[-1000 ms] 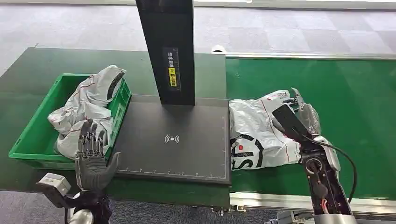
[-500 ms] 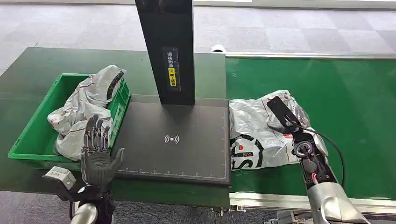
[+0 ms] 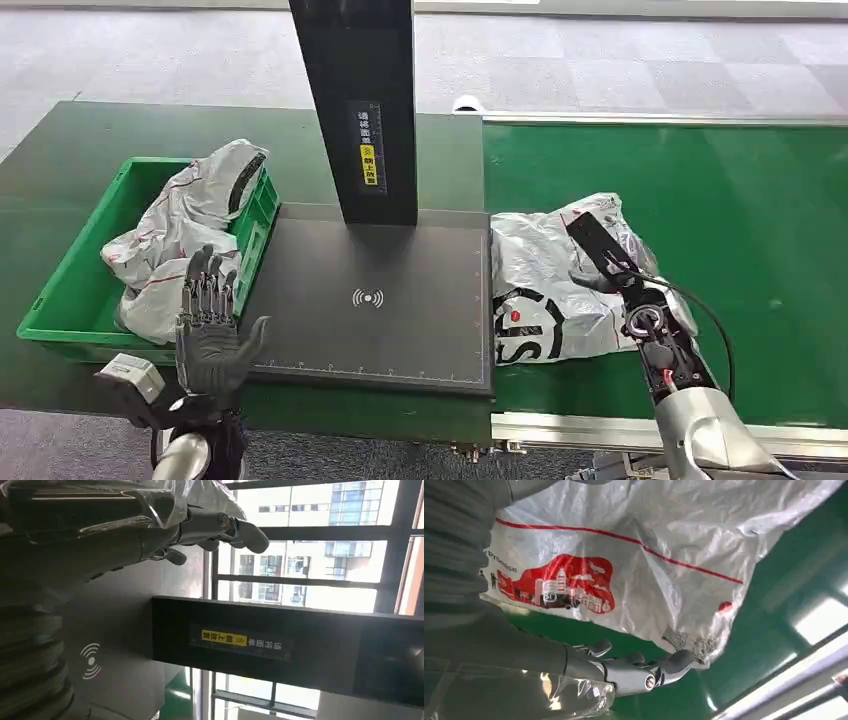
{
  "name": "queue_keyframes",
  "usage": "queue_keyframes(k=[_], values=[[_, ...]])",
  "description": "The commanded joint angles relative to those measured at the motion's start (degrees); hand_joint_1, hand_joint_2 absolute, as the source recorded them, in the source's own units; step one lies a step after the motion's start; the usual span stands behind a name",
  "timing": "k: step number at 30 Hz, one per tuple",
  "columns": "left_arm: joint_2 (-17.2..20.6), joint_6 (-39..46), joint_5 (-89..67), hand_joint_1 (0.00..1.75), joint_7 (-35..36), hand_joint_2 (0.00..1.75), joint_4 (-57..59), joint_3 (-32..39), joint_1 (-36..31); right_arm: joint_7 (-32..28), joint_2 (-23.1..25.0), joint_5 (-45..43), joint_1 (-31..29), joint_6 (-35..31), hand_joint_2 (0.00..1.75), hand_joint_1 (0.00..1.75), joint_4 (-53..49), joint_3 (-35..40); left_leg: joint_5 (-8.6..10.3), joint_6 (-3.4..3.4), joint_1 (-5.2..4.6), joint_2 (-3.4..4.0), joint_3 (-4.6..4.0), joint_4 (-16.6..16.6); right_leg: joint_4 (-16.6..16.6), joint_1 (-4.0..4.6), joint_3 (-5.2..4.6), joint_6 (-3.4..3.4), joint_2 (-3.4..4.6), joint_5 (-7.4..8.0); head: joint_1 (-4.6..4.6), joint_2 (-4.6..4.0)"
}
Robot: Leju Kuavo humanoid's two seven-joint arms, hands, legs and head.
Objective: Moved the parcel from conveyor to table for the left to box.
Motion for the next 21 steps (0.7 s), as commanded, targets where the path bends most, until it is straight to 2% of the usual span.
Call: queue_keyframes(k=[1, 5, 6, 14, 17, 18, 19, 21], values=[[1.4, -0.6, 0.6, 0.00, 0.6, 1.75, 8.6, -2.7, -5.6, 3.6, 0.4, -1.9, -1.9, 16.0, 1.75, 0.00, 13.8, -1.1, 0.08, -0.06, 0.02, -0.11, 0.13, -0.1, -0.1, 0.03, 0.17, -0.04, -0.11, 0.05, 0.00, 0.00], [1.4, -0.5, 0.5, 0.00, 0.5, 1.75, 8.6, -2.5, -4.6, 4.6, 1.0, 0.5, -1.1, 17.6, 1.75, 0.00, 13.9, 1.4, 0.00, -0.04, -0.01, 0.03, 0.13, -0.1, -0.1, -0.01, 0.12, -0.03, 0.04, 0.01, -0.04, 0.00], [1.3, 0.2, 0.3, 0.00, 0.2, 1.75, 8.6, -2.3, -3.8, 2.4, 1.8, 1.7, 1.8, 19.3, 1.75, 0.00, 12.9, 3.4, 0.00, -0.07, 0.01, 0.08, 0.19, -0.1, -0.1, 0.01, 0.17, -0.05, 0.08, 0.03, 0.02, 0.00], [1.4, 2.1, -0.3, 0.00, -0.3, 1.75, 8.0, -3.4, -3.5, -0.6, 2.1, 1.9, 8.5, 17.8, 1.75, 0.00, 11.2, 6.4, -0.01, -0.09, 0.10, -0.10, 0.26, -0.2, -0.3, 0.11, 0.33, -0.06, -0.10, -0.01, 0.00, 0.00], [1.7, 2.7, -0.1, 0.00, -0.2, 1.75, 7.7, -3.2, -3.5, -0.7, 2.5, 2.1, 8.6, 17.8, 1.75, 0.00, 11.0, 7.2, -0.02, -0.10, 0.10, -0.09, 0.36, -0.2, -0.2, 0.11, 0.38, -0.07, -0.13, -0.04, 0.00, 0.00], [1.8, 2.9, 0.1, 0.00, -0.2, 1.75, 7.3, -3.2, -3.3, -0.1, 2.6, 2.5, 8.1, 17.5, 1.75, 1.55, 10.9, 7.9, 0.03, -0.11, 0.11, -0.12, 0.41, -0.2, -0.3, 0.12, 0.45, -0.08, -0.16, 0.00, 0.02, 0.00], [1.9, 3.1, 0.2, 0.00, -0.1, 1.75, 6.9, -3.1, -3.1, -0.7, 2.8, 1.8, 7.4, 17.5, 1.75, 1.75, 10.9, 7.6, -0.01, -0.10, 0.09, 0.00, 0.41, -0.2, -0.2, 0.10, 0.39, -0.08, -0.04, -0.02, 0.00, 0.00], [2.1, 3.2, 0.2, 0.00, -0.1, 1.75, 6.4, -3.1, -2.7, -0.6, 2.9, 1.7, 6.6, 17.3, 1.75, 1.75, 10.7, 7.7, -0.03, -0.10, 0.08, 0.08, 0.49, -0.1, -0.2, 0.09, 0.47, -0.08, 0.02, -0.01, 0.00, 0.00]])
